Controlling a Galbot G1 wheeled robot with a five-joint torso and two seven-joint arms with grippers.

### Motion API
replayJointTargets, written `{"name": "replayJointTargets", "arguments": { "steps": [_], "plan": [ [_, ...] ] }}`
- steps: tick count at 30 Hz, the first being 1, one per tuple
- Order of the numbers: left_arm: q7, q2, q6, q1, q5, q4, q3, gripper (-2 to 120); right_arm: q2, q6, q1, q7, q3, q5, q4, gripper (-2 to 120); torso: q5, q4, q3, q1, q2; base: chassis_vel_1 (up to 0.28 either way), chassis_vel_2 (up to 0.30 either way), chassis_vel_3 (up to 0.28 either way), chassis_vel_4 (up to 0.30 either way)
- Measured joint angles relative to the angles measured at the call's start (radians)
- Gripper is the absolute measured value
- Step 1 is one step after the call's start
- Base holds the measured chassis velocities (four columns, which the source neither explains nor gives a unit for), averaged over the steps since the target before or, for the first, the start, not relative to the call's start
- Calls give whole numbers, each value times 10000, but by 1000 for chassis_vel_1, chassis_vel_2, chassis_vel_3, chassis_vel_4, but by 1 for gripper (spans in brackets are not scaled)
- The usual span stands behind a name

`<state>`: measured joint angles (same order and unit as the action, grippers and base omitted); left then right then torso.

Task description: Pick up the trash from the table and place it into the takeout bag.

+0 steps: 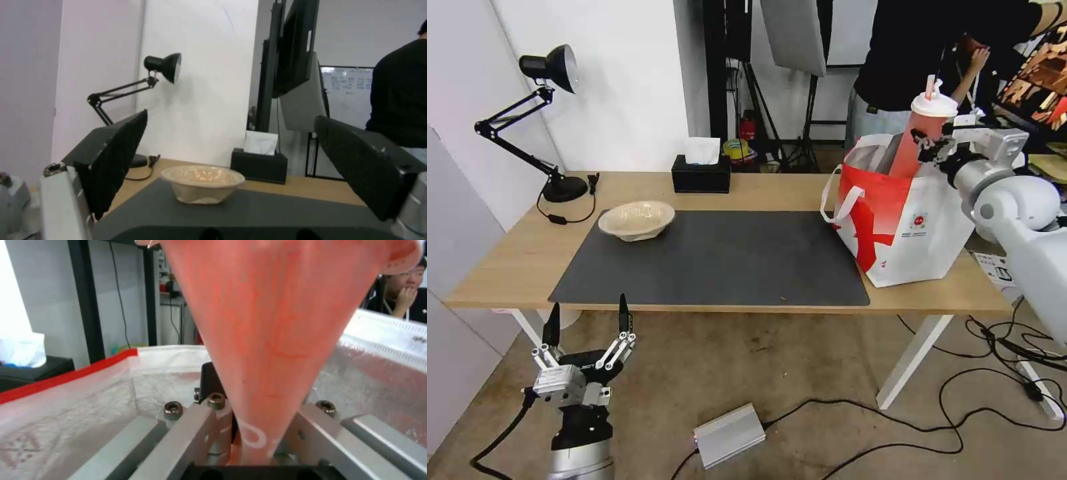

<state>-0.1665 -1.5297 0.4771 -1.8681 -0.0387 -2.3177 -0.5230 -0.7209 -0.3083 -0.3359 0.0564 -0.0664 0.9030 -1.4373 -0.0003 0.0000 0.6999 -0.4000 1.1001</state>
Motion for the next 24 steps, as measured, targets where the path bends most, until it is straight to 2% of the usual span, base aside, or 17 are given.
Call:
{"name": "replayJointTargets", "arguments": {
  "steps": [4, 8, 14, 24],
  "plan": [
    [-3, -6, 3, -18, -10, 6, -33, 100, -58, -243, 48, 93, 172, -137, 106, 3, 3, -1, 1, 0, 0, 0, 0, 0, 0],
    [-6, -8, 6, -17, -20, -4, -39, 100, -62, -1063, 245, 391, 419, -268, 56, 3, 2, 0, 0, 0, 0, 0, 0, 0, 0],
    [-7, -11, 16, -38, -21, -22, -35, 100, -12, -1593, 412, 563, 529, -268, -56, 2, 2, 1, 0, 0, 0, 0, 0, 0, 0],
    [-10, -32, 29, -29, -3, -22, 21, 100, 450, -2965, 778, 674, 688, -309, -665, 2, 4, -2, 1, 0, 0, 0, 0, 0, 0]
  ]
}}
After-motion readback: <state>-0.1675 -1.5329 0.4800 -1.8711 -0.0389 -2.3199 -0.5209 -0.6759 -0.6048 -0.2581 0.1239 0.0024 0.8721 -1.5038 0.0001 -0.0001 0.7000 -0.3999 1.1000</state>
